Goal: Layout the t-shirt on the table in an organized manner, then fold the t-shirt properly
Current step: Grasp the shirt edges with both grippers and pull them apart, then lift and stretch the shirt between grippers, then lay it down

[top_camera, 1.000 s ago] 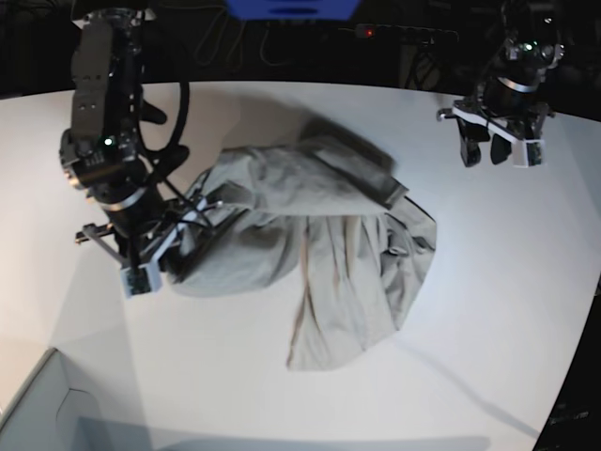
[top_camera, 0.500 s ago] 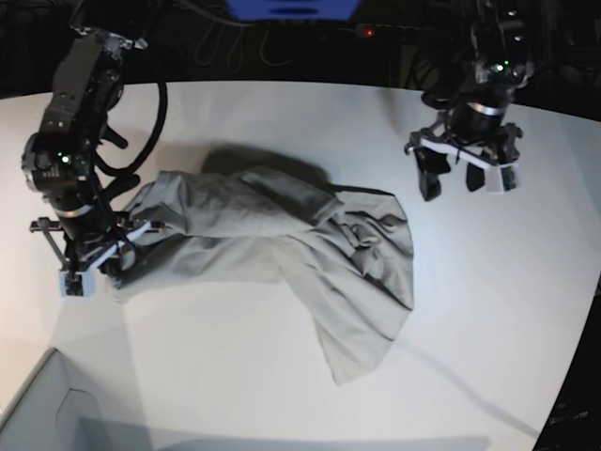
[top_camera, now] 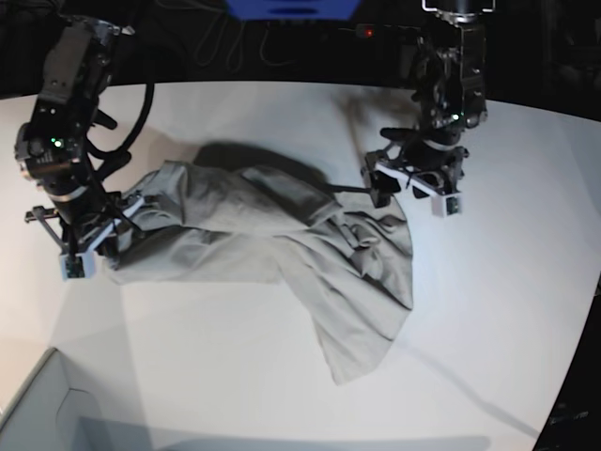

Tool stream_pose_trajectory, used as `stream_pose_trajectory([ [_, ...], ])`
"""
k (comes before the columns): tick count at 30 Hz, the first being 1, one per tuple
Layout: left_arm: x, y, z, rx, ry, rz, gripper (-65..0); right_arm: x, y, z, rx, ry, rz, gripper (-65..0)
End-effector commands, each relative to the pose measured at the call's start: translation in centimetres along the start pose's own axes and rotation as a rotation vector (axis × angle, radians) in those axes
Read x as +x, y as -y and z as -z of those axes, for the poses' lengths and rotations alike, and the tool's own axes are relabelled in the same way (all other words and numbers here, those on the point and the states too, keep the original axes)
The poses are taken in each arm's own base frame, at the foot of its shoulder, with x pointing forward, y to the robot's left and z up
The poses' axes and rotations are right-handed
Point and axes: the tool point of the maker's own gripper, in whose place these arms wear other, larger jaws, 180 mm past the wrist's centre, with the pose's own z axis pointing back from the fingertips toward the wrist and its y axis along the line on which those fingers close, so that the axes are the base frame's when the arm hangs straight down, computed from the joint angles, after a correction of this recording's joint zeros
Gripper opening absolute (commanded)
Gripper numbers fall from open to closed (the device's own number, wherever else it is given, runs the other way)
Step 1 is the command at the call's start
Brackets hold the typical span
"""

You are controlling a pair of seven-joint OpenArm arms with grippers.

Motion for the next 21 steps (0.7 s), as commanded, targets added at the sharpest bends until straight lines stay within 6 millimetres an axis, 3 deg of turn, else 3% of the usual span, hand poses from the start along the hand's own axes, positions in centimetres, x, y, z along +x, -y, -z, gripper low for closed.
stream_pose_trajectory([
  [1,1.1,0.4,0.5,-0.011,0.021,-0.003,-21.2,1.0,0.1,-0.4,0.005,0.04,-0.025,-65.0],
  [4,1.5,0.6,1.6,-0.014,0.015,-0.011,-23.7,0.6,0.2,-0.4,0.004,0.031,-0.027,-65.0],
  [6,1.7,0.8,2.6,-0.018,0.003,-0.016,-30.8,0.1,0.6,-0.6,-0.007,0.021,-0.022,-65.0],
  [8,1.6,1.0,3.2,-0.026,-0.01,-0.02,-42.1,0.0,1.0,-0.7,-0.016,0.02,-0.017,-65.0],
  [10,1.5,1.0,3.7,-0.027,-0.022,-0.023,-60.5,-0.2,1.5,-0.8,-0.029,0.016,-0.013,-65.0],
  [11,1.4,0.9,3.8,-0.022,-0.028,-0.024,-65.0,-0.3,2.1,-0.9,-0.042,0.013,-0.018,-65.0],
  [14,1.7,0.3,3.5,-0.016,-0.019,-0.017,-63.2,-0.3,2.8,-0.9,-0.052,0.009,-0.033,-65.0],
  [16,4.3,-1.2,2.7,0.007,0.04,0.013,-65.0,-0.2,3.0,-0.9,-0.055,0.011,-0.035,-65.0],
  [21,9.2,-6.4,-1.5,0.113,0.159,0.045,-65.0,0.9,3.7,-0.8,-0.07,0.032,-0.05,-65.0],
])
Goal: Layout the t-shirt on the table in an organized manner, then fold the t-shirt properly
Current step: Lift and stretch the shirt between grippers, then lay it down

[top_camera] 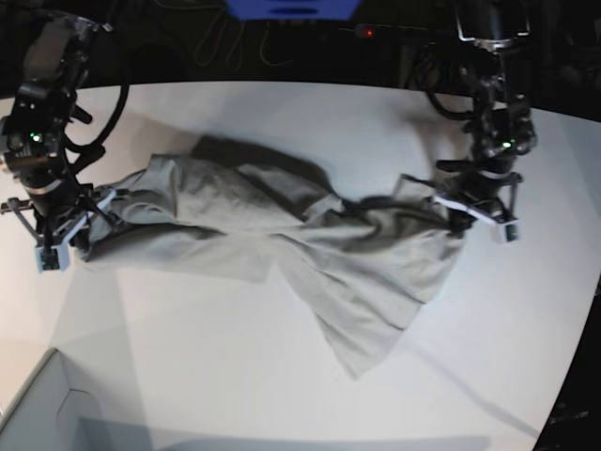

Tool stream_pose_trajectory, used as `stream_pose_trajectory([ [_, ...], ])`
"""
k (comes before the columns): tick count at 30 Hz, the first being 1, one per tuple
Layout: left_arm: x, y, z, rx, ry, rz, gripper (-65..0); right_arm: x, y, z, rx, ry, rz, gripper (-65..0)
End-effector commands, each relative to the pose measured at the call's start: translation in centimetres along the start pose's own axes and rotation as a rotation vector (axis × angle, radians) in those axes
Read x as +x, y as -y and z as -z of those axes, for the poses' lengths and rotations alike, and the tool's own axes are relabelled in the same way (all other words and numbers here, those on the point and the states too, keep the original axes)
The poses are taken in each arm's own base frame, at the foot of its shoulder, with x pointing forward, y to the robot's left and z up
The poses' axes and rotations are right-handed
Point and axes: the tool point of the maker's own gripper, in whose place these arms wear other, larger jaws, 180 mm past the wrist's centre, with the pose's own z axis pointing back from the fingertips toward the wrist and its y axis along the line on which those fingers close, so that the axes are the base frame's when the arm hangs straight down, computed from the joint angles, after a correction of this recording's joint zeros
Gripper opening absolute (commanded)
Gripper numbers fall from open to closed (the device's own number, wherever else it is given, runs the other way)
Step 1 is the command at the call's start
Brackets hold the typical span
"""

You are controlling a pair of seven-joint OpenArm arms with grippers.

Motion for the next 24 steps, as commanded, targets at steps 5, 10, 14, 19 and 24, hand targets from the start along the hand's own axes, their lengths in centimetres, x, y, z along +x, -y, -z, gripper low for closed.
stream_pose_trajectory([
  [5,5.5,-6.4,-2.5,0.134,0.125,-0.044,-65.0,3.0,0.3,-0.2,-0.003,0.09,-0.014,-65.0],
  [10,6.4,-10.6,-4.1,0.23,0.158,-0.091,-65.0,4.4,0.5,-0.1,-0.008,0.124,-0.005,-65.0],
  [14,6.7,-12.7,-5.1,0.278,0.173,-0.108,-65.0,6.8,0.8,0.0,-0.016,0.179,0.003,-65.0],
  [19,5.8,-12.9,-5.3,0.285,0.152,-0.105,-65.0,9.8,1.0,0.6,-0.013,0.237,0.014,-65.0],
  [24,6.6,-12.5,-5.3,0.278,0.173,-0.105,-65.0,13.0,0.0,2.4,0.028,0.275,0.019,-65.0],
])
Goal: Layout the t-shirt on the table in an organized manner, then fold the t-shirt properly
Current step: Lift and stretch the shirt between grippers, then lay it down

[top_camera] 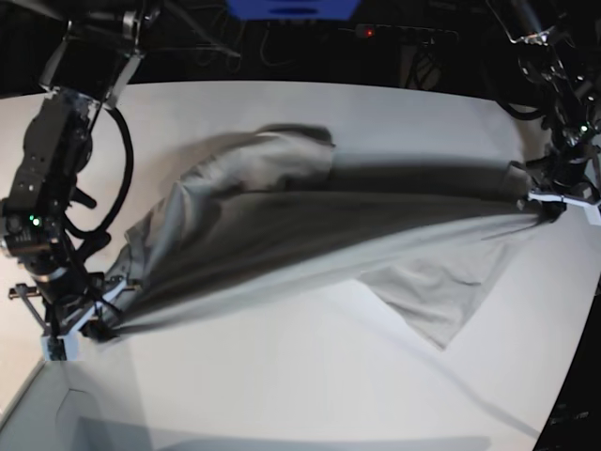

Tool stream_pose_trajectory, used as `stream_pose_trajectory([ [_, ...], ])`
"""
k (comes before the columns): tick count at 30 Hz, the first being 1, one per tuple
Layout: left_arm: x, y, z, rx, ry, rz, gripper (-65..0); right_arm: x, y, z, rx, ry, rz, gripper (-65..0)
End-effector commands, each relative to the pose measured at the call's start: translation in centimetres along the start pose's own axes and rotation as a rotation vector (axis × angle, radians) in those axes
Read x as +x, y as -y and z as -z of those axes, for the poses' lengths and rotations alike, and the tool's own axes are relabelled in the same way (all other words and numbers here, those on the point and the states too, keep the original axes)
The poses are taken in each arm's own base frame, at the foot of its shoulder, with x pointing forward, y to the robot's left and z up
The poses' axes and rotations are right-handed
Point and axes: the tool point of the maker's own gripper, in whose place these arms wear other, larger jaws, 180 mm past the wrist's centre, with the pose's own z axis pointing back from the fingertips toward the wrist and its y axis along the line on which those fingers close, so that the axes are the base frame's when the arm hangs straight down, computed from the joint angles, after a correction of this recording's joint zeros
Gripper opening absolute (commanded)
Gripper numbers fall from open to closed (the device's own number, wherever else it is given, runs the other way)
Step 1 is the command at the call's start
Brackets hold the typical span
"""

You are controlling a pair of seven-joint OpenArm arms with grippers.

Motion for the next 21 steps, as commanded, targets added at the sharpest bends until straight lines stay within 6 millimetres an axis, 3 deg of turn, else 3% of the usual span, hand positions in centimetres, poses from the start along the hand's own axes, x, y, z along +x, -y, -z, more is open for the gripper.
stream_pose_trajectory([
  [1,2.5,0.5,0.0,-0.012,0.074,0.013,-65.0,3.3,0.7,0.1,-0.011,0.089,-0.018,-65.0],
  [7,7.7,5.9,1.3,-0.118,0.179,0.037,-65.0,6.6,0.5,2.9,0.024,0.11,-0.021,-65.0],
  [11,10.9,10.1,2.0,-0.204,0.229,0.087,-64.6,6.7,-0.5,5.6,0.073,0.058,-0.008,-65.0],
  [13,11.7,12.1,2.3,-0.244,0.233,0.13,-64.0,5.8,0.1,6.6,0.074,0.016,-0.007,-65.0],
  [15,11.6,13.2,2.8,-0.266,0.219,0.169,-58.7,5.0,0.6,7.3,0.074,-0.017,-0.002,-65.0],
  [19,10.6,13.6,3.4,-0.273,0.187,0.187,-36.0,3.3,1.7,7.9,0.066,-0.068,0.003,-63.4],
  [21,10.2,13.5,3.6,-0.275,0.178,0.185,-30.2,2.9,1.7,8.3,0.07,-0.071,0.01,-60.3],
])
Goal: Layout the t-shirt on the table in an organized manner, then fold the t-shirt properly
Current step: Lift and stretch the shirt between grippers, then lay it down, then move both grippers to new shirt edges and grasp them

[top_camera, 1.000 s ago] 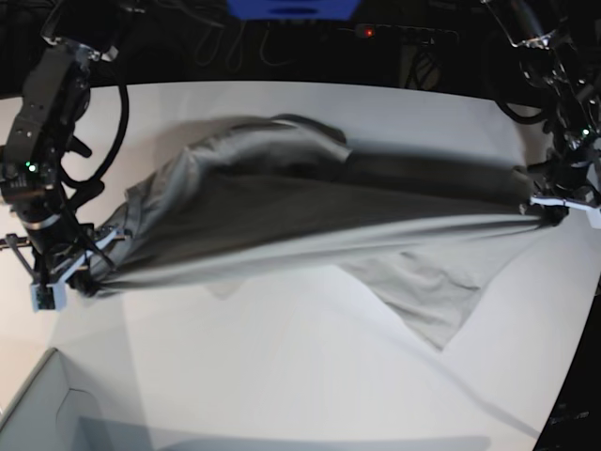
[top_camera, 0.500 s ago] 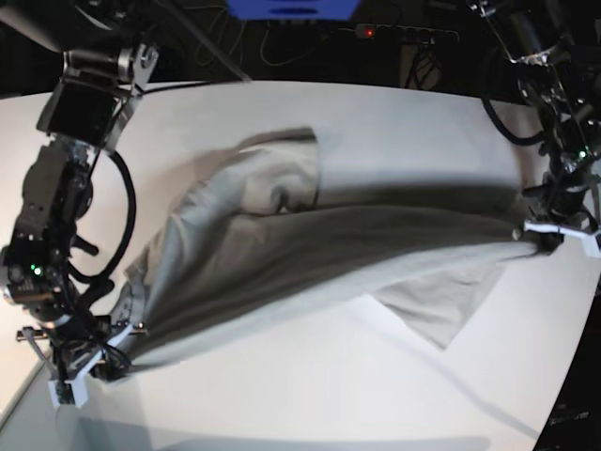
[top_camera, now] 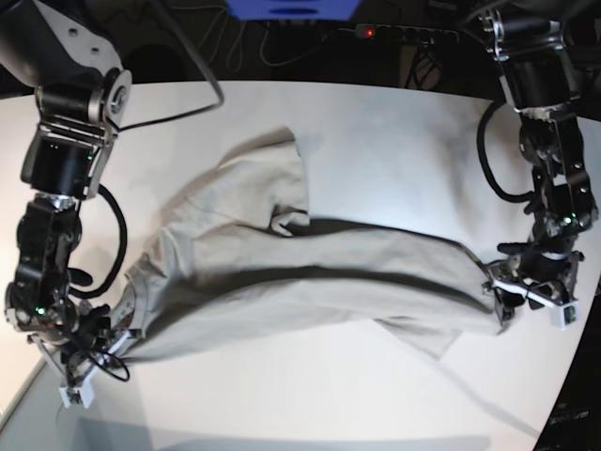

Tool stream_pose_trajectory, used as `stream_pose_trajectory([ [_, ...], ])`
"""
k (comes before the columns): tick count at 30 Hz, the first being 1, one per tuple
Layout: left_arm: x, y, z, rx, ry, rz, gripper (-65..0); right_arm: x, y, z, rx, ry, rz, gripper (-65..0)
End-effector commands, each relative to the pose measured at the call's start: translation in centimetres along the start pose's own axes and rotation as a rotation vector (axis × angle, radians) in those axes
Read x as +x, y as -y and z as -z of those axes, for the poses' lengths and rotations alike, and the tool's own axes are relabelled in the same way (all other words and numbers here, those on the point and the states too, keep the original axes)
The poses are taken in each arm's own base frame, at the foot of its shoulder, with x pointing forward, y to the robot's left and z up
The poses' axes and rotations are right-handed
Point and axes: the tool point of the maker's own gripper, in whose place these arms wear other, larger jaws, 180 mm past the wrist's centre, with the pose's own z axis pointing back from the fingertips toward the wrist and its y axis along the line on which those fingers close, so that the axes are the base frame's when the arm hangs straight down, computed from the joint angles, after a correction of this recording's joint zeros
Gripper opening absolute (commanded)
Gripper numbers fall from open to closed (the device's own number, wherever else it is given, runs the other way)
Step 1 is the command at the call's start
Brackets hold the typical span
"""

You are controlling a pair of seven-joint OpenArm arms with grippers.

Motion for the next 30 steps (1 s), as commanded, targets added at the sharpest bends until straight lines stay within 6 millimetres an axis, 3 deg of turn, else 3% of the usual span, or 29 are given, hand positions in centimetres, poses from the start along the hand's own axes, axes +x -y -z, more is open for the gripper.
stream_pose_trajectory([
  [1,1.9,0.0,0.1,-0.004,0.058,0.001,-29.2,2.8,0.5,-0.3,-0.004,0.087,-0.004,-58.6],
  [6,1.2,-0.7,0.1,0.012,0.044,-0.017,-28.9,2.8,1.1,-0.3,-0.015,0.106,-0.007,-50.7],
  [8,1.2,-2.0,-0.2,0.042,0.048,-0.036,-28.9,1.8,2.0,-0.8,-0.034,0.071,-0.023,-48.6],
  [10,-0.1,-3.6,-0.5,0.075,0.025,-0.062,-28.9,1.4,2.0,-1.8,-0.048,0.072,-0.045,-46.7],
  [13,-2.1,-5.3,0.0,0.11,-0.027,-0.105,-28.8,1.4,0.4,-4.1,-0.053,0.143,-0.08,-43.1],
  [16,-3.4,-5.6,1.3,0.117,-0.076,-0.143,-28.8,0.9,-1.4,-6.3,-0.049,0.188,-0.102,-40.0],
  [22,-4.4,-7.2,3.9,0.155,-0.072,-0.21,-28.8,-3.5,-4.5,-8.3,-0.011,0.15,-0.092,-39.4],
  [30,-7.0,-9.5,5.6,0.224,-0.093,-0.29,-28.8,-9.8,-6.1,-9.0,0.026,0.023,-0.075,-39.4],
])
